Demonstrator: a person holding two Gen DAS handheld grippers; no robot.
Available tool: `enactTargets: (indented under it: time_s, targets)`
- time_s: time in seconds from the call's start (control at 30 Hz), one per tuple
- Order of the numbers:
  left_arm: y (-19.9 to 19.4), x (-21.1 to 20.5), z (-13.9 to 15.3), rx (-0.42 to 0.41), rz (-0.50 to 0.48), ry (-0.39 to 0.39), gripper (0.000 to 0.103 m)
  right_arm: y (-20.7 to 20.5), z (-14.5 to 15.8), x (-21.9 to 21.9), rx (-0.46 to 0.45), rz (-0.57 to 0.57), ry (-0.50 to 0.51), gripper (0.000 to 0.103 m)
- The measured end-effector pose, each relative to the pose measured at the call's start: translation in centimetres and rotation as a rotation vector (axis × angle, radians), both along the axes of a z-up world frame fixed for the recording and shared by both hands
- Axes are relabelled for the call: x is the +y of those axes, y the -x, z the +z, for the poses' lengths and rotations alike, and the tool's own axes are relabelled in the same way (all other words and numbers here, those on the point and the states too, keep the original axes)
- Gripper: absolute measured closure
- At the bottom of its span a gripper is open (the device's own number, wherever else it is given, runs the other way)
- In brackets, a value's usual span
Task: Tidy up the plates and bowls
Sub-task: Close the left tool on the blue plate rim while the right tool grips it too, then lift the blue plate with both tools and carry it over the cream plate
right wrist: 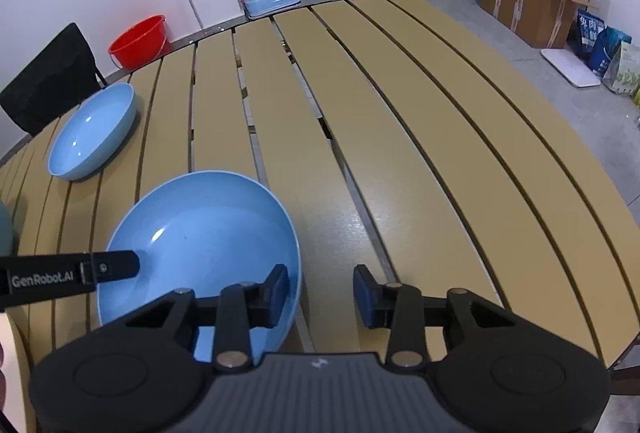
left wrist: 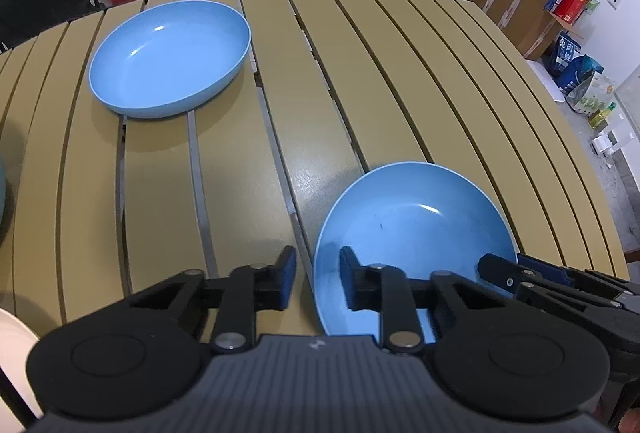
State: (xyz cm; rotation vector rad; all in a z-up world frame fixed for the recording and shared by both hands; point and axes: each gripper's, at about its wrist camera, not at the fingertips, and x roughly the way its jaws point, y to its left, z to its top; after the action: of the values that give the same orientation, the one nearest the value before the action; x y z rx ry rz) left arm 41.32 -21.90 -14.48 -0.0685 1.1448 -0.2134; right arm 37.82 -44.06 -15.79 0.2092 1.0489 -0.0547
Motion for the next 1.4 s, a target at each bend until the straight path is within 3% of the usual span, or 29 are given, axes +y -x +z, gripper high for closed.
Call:
enactTargets:
  time_s: [0.17, 0.37, 1.4]
  targets:
    - [0.0, 0.1, -0.2, 0.003, -0.005, 0.013, 0.089, -0.1, 0.0, 0.0, -0.011, 0.001, -0.043, 0.089]
    - [0.0, -0.1, -0.3, 0.005, -0.007, 0.019, 0.093, -0.1, -0.1, 0.2, -0.014, 0.007, -0.058, 0.095]
    - [1.5, 1.4, 1.4, -0.04, 0.004, 0.016, 0.093, 1.3, 1.5, 1.3, -0.05, 0.023, -0.059, 0.096]
